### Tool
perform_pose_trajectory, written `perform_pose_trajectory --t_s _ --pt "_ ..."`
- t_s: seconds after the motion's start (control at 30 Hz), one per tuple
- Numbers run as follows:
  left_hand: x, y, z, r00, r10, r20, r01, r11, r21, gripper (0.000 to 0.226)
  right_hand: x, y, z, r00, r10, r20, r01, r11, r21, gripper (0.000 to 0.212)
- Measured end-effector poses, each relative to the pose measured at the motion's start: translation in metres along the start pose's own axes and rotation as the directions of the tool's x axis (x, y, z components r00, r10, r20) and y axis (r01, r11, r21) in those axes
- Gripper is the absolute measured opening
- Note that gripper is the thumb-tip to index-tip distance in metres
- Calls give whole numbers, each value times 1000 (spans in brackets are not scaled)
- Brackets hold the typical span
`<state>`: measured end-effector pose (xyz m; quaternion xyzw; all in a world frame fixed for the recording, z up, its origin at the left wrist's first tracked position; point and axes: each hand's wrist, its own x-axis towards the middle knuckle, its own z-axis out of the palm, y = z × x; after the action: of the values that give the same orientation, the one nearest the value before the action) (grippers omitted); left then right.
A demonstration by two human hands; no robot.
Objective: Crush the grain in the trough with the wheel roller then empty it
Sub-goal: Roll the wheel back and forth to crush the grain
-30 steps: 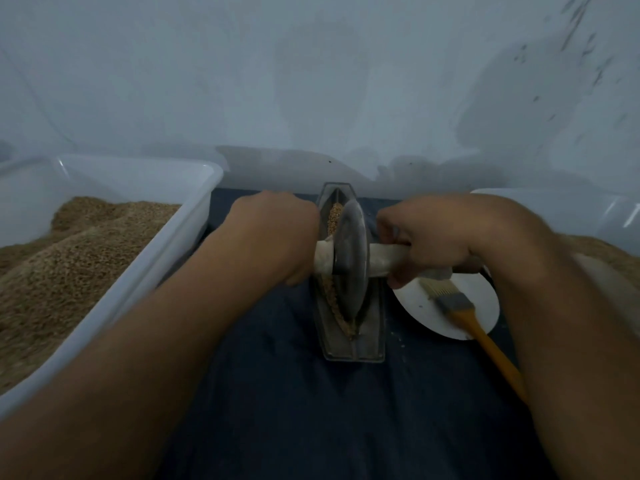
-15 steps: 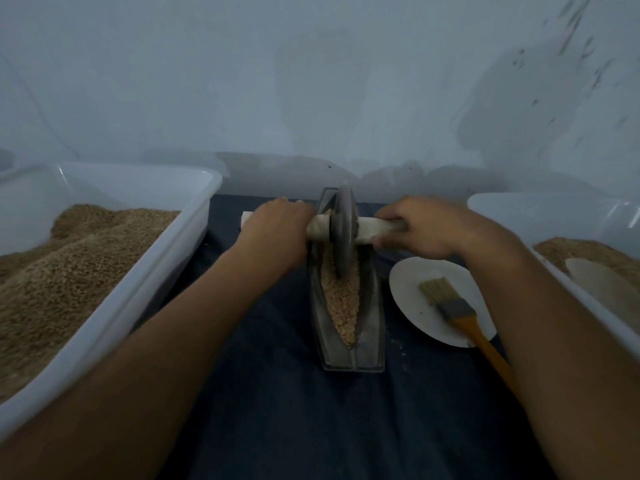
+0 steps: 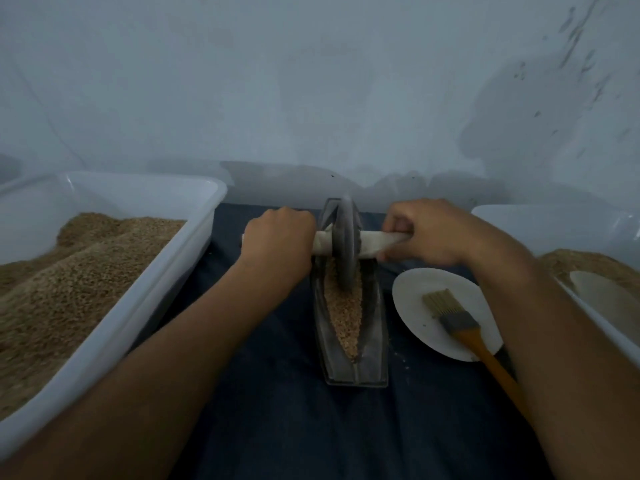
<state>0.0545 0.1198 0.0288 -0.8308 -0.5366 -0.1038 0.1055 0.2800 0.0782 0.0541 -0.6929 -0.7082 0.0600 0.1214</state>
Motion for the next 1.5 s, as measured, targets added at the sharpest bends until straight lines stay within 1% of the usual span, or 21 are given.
perform_pose_trajectory --t_s 0.07,0.13,0.2,0.3,0.37,0.47,0.6,0.73,0.77,0.83,0.93,1.0,1.1,1.17,1.23,1.33,1.43,1.5 --pt "-7 4 -10 1000 13 2 -13 999 49 31 -6 -8 -6 998 -8 55 12 997 -70 40" --pt "-13 7 -19 999 31 41 -36 994 106 33 -13 -17 -11 994 -19 112 34 991 -130 42" --pt "-19 7 -26 995 49 83 -60 988 143 38 -20 -25 -18 983 -24 182 52 987 -153 43" --pt "-26 6 -37 988 72 140 -92 985 144 40 -29 -34 -28 961 -19 275 78 976 -204 45" --pt "-30 6 -43 978 78 196 -106 985 136 39 -33 -38 -31 950 -29 311 103 968 -227 45" --pt "-31 5 -47 967 84 242 -122 982 144 38 -35 -40 -32 948 -25 318 101 969 -224 45" --pt "-27 4 -42 962 76 263 -113 985 130 35 -30 -34 -29 943 5 333 69 975 -210 43" --pt "-16 3 -26 957 69 283 -89 994 56 17 -21 -20 -22 946 9 324 44 987 -156 33" --pt "-12 1 -20 957 64 283 -79 996 43 23 -18 -15 -20 953 2 305 44 989 -142 30" --pt "-8 -3 -7 970 65 233 -74 997 31 31 -12 -9 -13 966 -25 257 61 989 -132 26" --pt "-2 -4 14 994 63 84 -67 997 43 31 -1 -3 -2 984 -56 168 79 987 -137 31" --pt "4 -4 25 998 64 -3 -64 995 76 32 6 2 7 994 -67 83 78 987 -143 32" --pt "13 -5 35 988 94 -124 -83 992 93 32 11 9 18 993 -65 -95 59 996 -68 32" --pt "17 -7 41 973 115 -200 -103 992 71 31 12 11 26 980 -77 -184 60 993 -99 34" --pt "21 -10 44 957 136 -257 -129 991 46 30 14 12 30 968 -100 -228 69 988 -141 35" --pt "23 -13 45 951 137 -279 -137 990 18 23 15 12 30 973 -88 -215 61 990 -131 35" --pt "19 -11 40 968 120 -222 -113 993 43 21 11 11 20 995 -27 -95 19 996 -82 35" --pt "16 -9 34 979 114 -167 -103 992 73 23 8 8 10 1000 3 -9 -3 996 -89 32"
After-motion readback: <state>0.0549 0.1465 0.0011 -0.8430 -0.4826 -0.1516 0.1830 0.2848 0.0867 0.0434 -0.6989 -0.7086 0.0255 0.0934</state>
